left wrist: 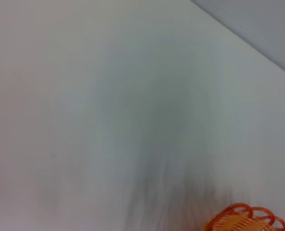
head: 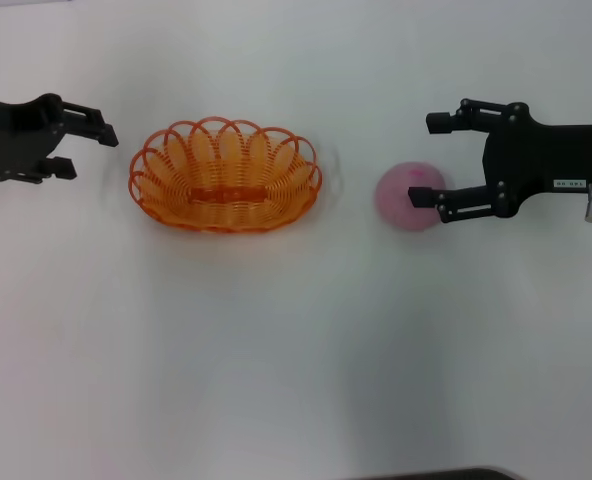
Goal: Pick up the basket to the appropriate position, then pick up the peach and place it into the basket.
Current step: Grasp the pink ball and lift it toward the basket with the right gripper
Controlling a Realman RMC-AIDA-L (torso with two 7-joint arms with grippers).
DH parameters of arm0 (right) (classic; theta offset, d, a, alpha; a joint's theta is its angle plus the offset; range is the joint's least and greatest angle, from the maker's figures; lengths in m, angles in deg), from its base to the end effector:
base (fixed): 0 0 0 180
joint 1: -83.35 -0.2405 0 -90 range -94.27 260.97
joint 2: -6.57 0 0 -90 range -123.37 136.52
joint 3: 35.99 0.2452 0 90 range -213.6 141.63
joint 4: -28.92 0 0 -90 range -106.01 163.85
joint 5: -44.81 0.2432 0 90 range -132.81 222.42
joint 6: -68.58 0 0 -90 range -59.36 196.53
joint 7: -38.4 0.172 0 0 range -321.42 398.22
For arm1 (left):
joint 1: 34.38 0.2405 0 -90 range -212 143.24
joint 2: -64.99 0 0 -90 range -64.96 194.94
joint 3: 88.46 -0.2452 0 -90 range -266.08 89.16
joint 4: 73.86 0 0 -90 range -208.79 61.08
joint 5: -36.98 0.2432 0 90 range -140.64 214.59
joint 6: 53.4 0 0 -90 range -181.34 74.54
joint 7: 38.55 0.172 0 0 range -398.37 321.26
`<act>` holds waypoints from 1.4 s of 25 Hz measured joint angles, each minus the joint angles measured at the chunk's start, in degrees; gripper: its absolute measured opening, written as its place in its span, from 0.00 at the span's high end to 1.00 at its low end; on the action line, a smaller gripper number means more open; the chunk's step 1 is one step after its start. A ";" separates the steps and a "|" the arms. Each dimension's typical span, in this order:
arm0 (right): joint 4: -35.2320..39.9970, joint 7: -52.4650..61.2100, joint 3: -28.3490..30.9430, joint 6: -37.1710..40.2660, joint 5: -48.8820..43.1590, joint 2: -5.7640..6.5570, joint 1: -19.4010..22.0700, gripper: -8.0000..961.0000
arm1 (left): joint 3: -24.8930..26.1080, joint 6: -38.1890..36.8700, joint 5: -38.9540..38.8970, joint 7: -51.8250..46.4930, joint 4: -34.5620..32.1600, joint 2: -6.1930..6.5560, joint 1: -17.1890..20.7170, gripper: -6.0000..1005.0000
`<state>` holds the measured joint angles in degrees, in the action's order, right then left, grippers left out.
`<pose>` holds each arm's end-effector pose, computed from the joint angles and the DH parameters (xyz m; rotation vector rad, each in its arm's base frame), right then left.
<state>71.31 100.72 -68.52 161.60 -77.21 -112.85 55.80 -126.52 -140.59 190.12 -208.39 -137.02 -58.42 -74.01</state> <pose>0.2902 0.3448 0.0033 -2.7237 0.2501 0.5365 -0.2501 0.4108 0.0298 -1.8487 -2.0314 -0.1671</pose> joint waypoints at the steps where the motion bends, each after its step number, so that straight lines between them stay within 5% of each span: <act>1: -0.03 0.37 0.02 0.01 0.55 -0.02 0.14 0.02 | -0.56 0.00 0.02 0.29 -0.15 0.11 0.20 0.40; 7: -1.61 1.33 1.01 0.02 3.92 0.01 1.10 0.02 | -1.84 -0.73 -0.28 6.91 -0.28 1.40 0.81 0.32; 12: -2.98 4.82 4.64 0.32 6.18 0.12 1.28 0.02 | -1.81 -3.07 -1.11 22.19 -1.29 1.79 1.20 0.32; 23: -7.54 11.36 10.64 -0.33 9.47 1.16 1.64 0.02 | -2.43 -9.50 -5.33 58.22 -5.38 0.45 5.32 0.32; 35: -8.24 14.06 10.00 -0.26 9.15 0.21 1.65 0.02 | -2.11 -12.56 -9.17 69.77 -5.67 -0.32 8.81 0.32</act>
<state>63.07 114.78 -58.52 161.34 -68.06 -112.64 57.45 -128.63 -153.14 180.96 -138.62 -142.69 -58.75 -65.20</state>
